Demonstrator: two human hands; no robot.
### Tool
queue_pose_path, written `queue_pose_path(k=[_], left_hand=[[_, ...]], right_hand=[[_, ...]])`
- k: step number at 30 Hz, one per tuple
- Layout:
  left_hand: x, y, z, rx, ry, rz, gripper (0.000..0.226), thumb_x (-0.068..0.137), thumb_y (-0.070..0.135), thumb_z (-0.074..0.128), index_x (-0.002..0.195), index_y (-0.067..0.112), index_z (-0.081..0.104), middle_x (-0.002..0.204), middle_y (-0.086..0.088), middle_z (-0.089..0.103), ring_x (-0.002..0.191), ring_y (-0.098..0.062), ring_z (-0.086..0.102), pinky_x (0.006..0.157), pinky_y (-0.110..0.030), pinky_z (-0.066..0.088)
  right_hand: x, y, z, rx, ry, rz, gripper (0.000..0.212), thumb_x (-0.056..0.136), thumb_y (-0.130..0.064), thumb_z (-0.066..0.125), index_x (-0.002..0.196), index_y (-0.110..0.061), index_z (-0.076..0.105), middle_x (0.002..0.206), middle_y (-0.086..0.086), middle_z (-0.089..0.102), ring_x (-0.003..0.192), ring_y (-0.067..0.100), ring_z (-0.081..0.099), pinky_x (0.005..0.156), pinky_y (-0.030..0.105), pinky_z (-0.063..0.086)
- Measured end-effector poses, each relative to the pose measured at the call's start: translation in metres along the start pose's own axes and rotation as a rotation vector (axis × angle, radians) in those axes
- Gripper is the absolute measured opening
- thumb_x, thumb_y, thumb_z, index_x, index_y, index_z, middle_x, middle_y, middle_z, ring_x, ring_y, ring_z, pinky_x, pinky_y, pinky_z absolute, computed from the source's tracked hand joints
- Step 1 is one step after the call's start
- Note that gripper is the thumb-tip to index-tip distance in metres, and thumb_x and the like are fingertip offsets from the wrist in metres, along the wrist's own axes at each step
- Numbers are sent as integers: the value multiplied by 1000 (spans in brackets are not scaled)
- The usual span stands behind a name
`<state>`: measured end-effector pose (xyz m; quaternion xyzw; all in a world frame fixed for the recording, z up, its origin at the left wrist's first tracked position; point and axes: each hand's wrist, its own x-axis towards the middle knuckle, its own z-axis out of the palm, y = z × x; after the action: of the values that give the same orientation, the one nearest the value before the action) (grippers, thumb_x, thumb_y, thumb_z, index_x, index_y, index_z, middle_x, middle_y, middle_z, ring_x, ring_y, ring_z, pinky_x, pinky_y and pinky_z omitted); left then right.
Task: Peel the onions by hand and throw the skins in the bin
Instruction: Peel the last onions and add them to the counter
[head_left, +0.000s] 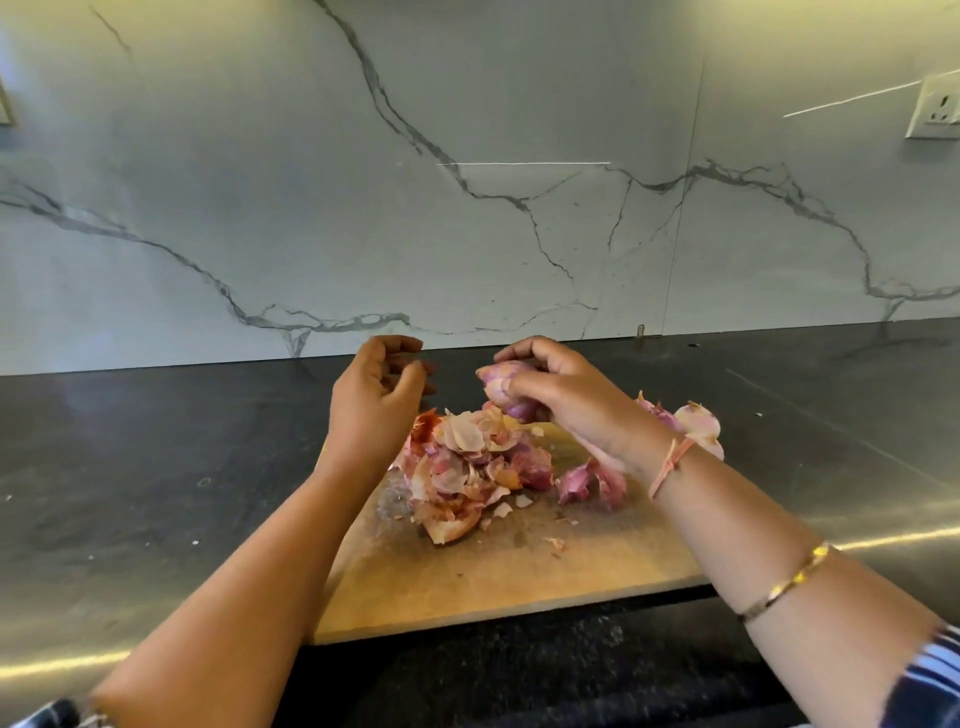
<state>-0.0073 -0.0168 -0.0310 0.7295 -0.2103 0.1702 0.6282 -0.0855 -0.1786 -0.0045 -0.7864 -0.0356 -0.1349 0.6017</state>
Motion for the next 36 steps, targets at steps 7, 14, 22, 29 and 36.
queue_pose_path(k=[7, 14, 22, 29, 36], left_hand=[[0, -5, 7, -25, -60, -15, 26, 94, 27, 56, 116, 15, 62, 103, -1, 70, 85, -10, 70, 73, -31, 59], [0, -7, 12, -58, -71, -25, 21, 91, 17, 61, 111, 16, 67, 101, -1, 72, 93, -15, 69, 80, -38, 58], [-3, -1, 16, -178, -165, -56, 25, 88, 9, 64, 110, 20, 64, 102, 4, 71, 90, -11, 69, 76, -23, 56], [-6, -2, 16, -7, -191, 42, 38, 83, 1, 63, 115, 21, 62, 107, 4, 69, 94, -9, 68, 78, -24, 57], [-3, 1, 15, 36, -91, 58, 38, 83, -3, 61, 108, 24, 61, 101, 6, 68, 76, -2, 67, 73, -19, 56]], right_hand=[[31, 8, 16, 395, -67, 30, 33, 88, 4, 59, 117, -10, 52, 108, 11, 68, 93, 21, 66, 81, 32, 54], [30, 28, 17, 444, -140, -30, 28, 92, 1, 53, 117, -11, 57, 117, 3, 68, 101, 14, 65, 75, 23, 56], [32, 33, 16, 361, -54, -79, 31, 88, 5, 59, 111, -16, 58, 115, 12, 61, 100, 21, 63, 84, 28, 55], [34, 35, 21, 408, -28, -55, 24, 82, -14, 67, 105, -15, 67, 120, 19, 63, 115, 33, 59, 100, 47, 48], [33, 30, 13, 426, 61, -18, 26, 91, -16, 62, 114, -8, 53, 97, 17, 64, 64, 23, 66, 59, 30, 58]])
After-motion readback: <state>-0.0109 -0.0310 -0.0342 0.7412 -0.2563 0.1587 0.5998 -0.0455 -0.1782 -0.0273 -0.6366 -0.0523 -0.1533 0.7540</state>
